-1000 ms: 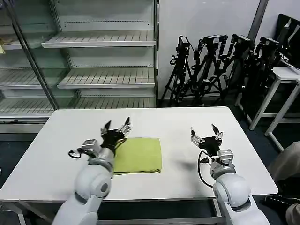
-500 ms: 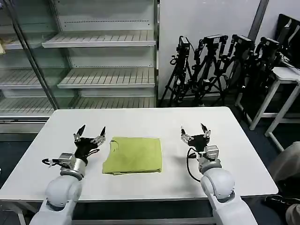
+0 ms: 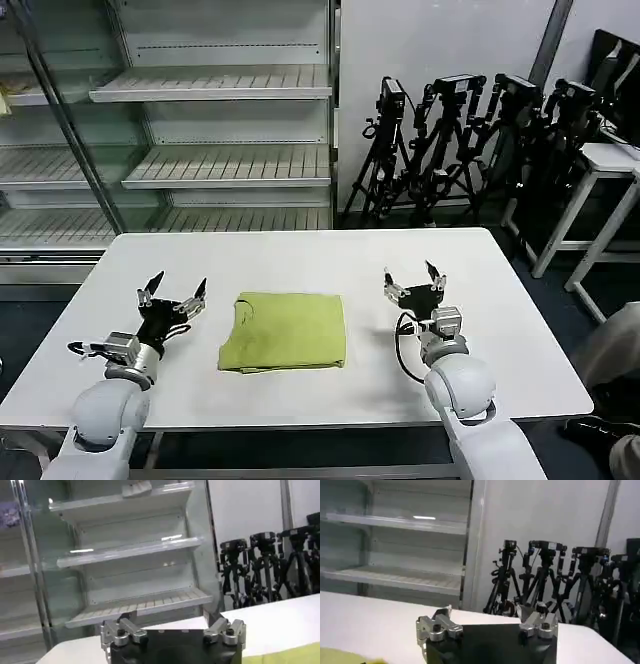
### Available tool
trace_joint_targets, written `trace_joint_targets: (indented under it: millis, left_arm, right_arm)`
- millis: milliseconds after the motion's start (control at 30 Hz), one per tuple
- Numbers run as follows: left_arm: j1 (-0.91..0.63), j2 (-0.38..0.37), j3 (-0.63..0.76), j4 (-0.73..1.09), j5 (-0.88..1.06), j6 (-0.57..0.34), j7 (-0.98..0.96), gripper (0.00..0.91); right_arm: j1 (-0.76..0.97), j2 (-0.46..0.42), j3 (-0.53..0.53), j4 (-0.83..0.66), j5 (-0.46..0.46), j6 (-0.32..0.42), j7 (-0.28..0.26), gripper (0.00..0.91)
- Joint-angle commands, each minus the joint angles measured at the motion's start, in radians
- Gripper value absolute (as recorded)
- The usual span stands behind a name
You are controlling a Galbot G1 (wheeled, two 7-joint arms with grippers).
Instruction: Fold and organize the clothes.
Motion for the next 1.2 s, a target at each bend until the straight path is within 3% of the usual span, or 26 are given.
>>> trace_joint_targets:
  millis: [33,1200]
  left_arm:
    - [0.012,0.005,-0.023,0.017,0.004,-0.010,0.035,0.907]
    - [0.017,-0.002,-0.015,-0.014,0.022,-0.010,0.061,0.907]
  right_arm:
    - [0.007,0.006,-0.004,-0.012,-0.005,0.011,-0.002,0.907]
    - [-0.020,0.002,0.011,0.012,-0.025,0.047,-0.011,0.907]
